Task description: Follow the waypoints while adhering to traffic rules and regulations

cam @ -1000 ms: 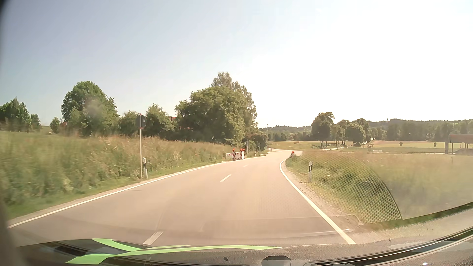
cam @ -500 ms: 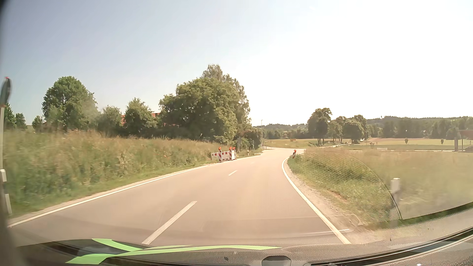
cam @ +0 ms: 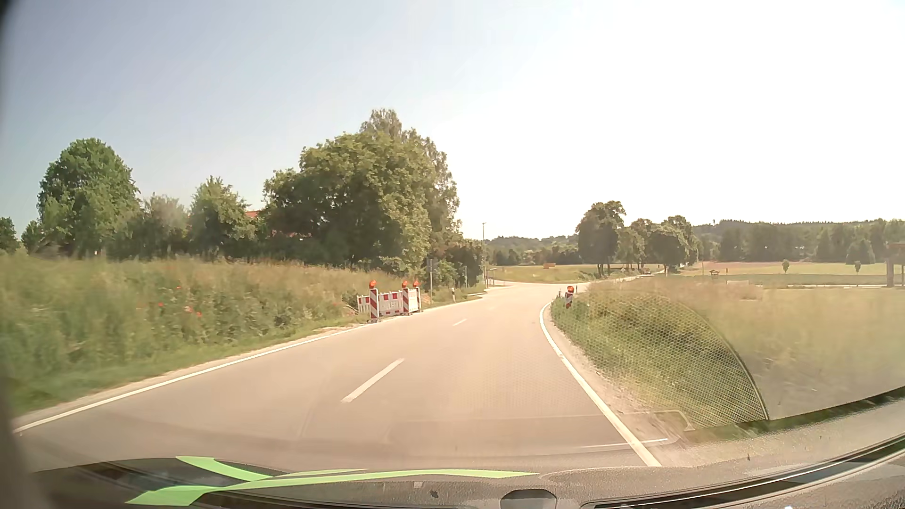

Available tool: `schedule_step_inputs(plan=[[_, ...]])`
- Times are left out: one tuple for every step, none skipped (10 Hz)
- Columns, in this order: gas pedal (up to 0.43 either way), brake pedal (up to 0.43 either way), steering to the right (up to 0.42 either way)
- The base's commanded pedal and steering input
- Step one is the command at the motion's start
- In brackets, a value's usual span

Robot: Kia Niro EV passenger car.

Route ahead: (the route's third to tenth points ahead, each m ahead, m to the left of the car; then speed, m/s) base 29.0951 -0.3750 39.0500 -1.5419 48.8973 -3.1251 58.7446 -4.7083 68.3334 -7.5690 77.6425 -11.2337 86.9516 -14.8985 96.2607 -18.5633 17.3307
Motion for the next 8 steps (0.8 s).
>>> schedule_step_inputs(plan=[[0.098,0.000,0.017],[0.098,0.000,0.017],[0.087,0.000,0.017],[0.087,0.000,0.018],[0.087,0.000,0.020],[0.098,0.000,0.020],[0.110,0.000,0.020],[0.130,0.000,0.020]])
